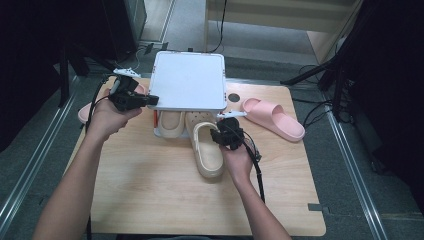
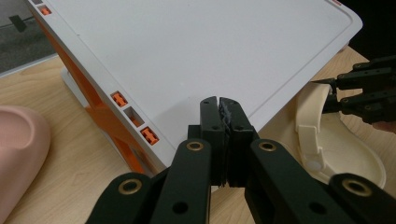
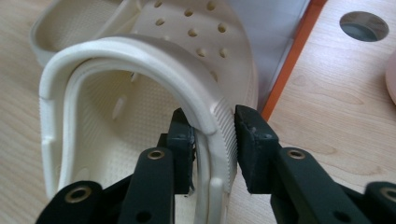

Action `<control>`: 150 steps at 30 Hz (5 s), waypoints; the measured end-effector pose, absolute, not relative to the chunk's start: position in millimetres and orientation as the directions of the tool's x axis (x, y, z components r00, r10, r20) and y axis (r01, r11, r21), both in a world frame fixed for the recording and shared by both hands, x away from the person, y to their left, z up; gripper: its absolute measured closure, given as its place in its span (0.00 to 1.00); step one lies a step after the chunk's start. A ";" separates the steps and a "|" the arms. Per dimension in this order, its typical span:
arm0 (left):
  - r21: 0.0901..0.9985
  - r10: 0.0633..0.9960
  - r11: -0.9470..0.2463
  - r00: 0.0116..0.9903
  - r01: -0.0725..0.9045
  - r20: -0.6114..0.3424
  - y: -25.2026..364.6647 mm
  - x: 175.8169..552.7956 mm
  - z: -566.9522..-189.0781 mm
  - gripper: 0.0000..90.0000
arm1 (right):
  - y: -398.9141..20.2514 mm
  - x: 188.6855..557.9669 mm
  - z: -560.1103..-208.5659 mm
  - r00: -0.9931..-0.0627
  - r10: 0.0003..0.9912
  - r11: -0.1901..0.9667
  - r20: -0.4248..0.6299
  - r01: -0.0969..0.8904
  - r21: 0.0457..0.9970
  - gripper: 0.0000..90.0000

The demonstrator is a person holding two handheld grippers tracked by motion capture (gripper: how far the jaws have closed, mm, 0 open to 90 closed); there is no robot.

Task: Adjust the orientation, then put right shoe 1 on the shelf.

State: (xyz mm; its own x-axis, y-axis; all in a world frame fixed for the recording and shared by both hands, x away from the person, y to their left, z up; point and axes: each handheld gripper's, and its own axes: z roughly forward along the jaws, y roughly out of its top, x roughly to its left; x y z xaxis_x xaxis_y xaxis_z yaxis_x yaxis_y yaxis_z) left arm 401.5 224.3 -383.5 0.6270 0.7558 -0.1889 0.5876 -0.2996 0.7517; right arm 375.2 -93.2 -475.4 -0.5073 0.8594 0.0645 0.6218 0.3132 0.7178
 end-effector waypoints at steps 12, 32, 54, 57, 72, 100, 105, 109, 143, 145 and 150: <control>0.751 0.757 -0.293 0.623 0.591 -0.196 224.5 401.6 -383.6 0.98 | -108.3 359.6 -466.5 -0.569 0.813 0.319 0.123 0.611 0.725 0.56; 0.751 0.757 -0.293 0.623 0.591 -0.196 223.2 401.9 -383.5 0.97 | -138.4 306.6 -459.1 -0.664 0.719 0.339 0.206 0.593 0.730 0.86; 0.749 0.746 -0.293 0.632 0.594 -0.210 224.8 404.6 -383.7 0.97 | -135.1 258.7 -495.9 -0.736 0.655 0.467 0.169 0.571 0.675 0.98; 0.748 0.745 -0.293 0.632 0.595 -0.211 224.9 404.8 -383.6 0.97 | -134.2 258.0 -501.2 -0.739 0.655 0.490 0.157 0.574 0.657 0.99; 0.750 0.747 -0.300 0.634 0.589 -0.199 224.2 403.9 -383.6 0.97 | -126.8 269.8 -508.7 -0.700 0.697 0.484 0.156 0.620 0.617 1.00; 0.757 0.753 -0.294 0.629 0.583 -0.192 223.4 401.7 -384.6 0.97 | -79.7 327.7 -500.8 -0.714 0.691 0.463 0.111 0.555 0.691 1.00; 0.757 0.754 -0.289 0.626 0.586 -0.197 223.4 401.8 -384.6 0.97 | -81.9 345.4 -500.8 -0.686 0.719 0.428 0.114 0.566 0.705 1.00; 0.757 0.754 -0.289 0.626 0.585 -0.196 223.3 401.6 -384.7 0.96 | -83.8 362.2 -501.9 -0.668 0.732 0.403 0.135 0.584 0.704 1.00; 0.740 0.735 -0.284 0.634 0.610 -0.240 234.6 386.9 -366.0 0.40 | -132.6 315.7 -472.8 -0.698 0.662 0.311 0.274 0.588 0.747 0.69; 0.740 0.737 -0.293 0.636 0.605 -0.228 237.9 384.6 -365.8 0.39 | -139.3 312.3 -471.6 -0.694 0.672 0.323 0.257 0.588 0.741 0.68; 0.741 0.751 -0.283 0.621 0.609 -0.225 247.0 378.2 -365.1 0.38 | -155.0 311.7 -467.7 -0.694 0.671 0.306 0.260 0.579 0.756 0.61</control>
State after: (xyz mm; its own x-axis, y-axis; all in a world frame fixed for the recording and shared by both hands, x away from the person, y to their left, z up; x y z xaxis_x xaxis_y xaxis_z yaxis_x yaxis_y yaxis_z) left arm 378.2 247.0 -365.1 0.6212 0.7507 -0.2247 0.6095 -0.2827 0.7407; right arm 311.7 -155.0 -467.7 -0.6944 0.6708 0.2605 0.5790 0.3060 0.7557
